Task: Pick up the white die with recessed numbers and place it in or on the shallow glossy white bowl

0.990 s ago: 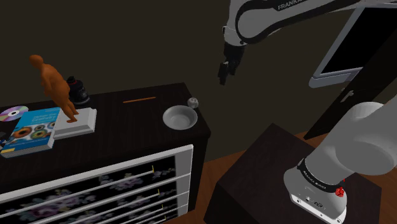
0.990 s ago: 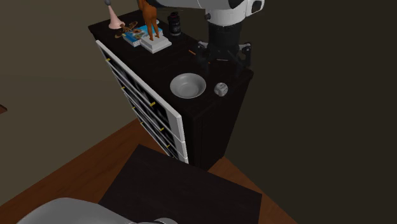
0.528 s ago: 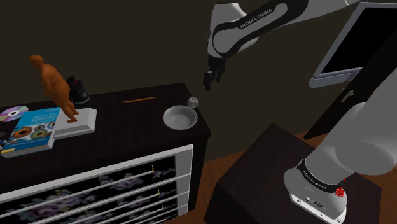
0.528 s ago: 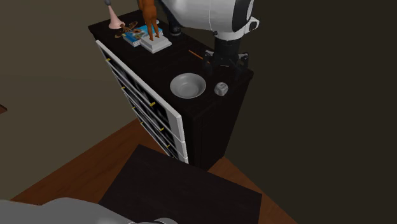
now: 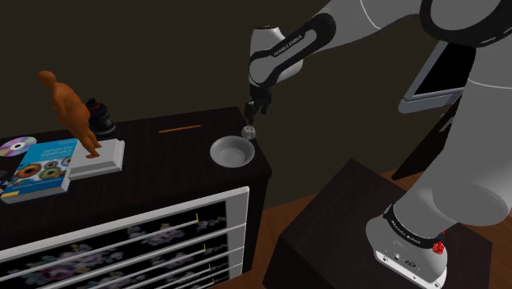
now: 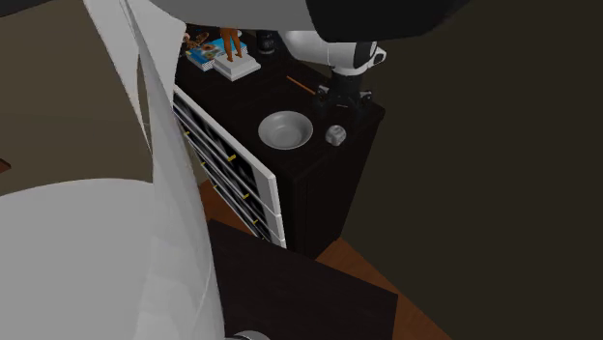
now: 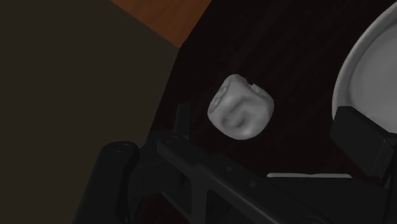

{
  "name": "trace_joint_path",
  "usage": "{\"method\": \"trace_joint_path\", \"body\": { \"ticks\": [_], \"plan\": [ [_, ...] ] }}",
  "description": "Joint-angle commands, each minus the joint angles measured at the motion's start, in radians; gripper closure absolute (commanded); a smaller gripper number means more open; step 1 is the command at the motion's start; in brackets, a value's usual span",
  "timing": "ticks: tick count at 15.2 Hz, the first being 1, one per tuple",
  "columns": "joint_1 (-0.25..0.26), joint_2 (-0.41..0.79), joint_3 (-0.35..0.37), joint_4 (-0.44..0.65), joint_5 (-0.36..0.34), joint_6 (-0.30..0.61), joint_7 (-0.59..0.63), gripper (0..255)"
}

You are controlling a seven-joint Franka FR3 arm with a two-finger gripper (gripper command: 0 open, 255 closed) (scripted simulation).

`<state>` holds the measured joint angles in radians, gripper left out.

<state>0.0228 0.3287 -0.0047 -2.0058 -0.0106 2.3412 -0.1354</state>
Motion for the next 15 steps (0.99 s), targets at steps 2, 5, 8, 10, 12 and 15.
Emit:
{"method": "trace_joint_path", "body": {
  "ticks": [2,5,8,10,12,15],
  "plan": [
    [0.002,0.119,0.006,0.108,0.011,0.005,0.004,0],
    [0.002,0.168,0.008,0.136,0.014,0.025,0.004,0],
    [0.002,0.196,0.008,0.134,0.014,0.055,0.004,0],
    [0.002,0.215,0.008,0.134,0.014,0.074,0.004,0],
    [0.002,0.221,0.008,0.134,0.014,0.079,0.004,0],
    [0.002,0.221,0.008,0.134,0.014,0.079,0.004,0]
  ]
}}
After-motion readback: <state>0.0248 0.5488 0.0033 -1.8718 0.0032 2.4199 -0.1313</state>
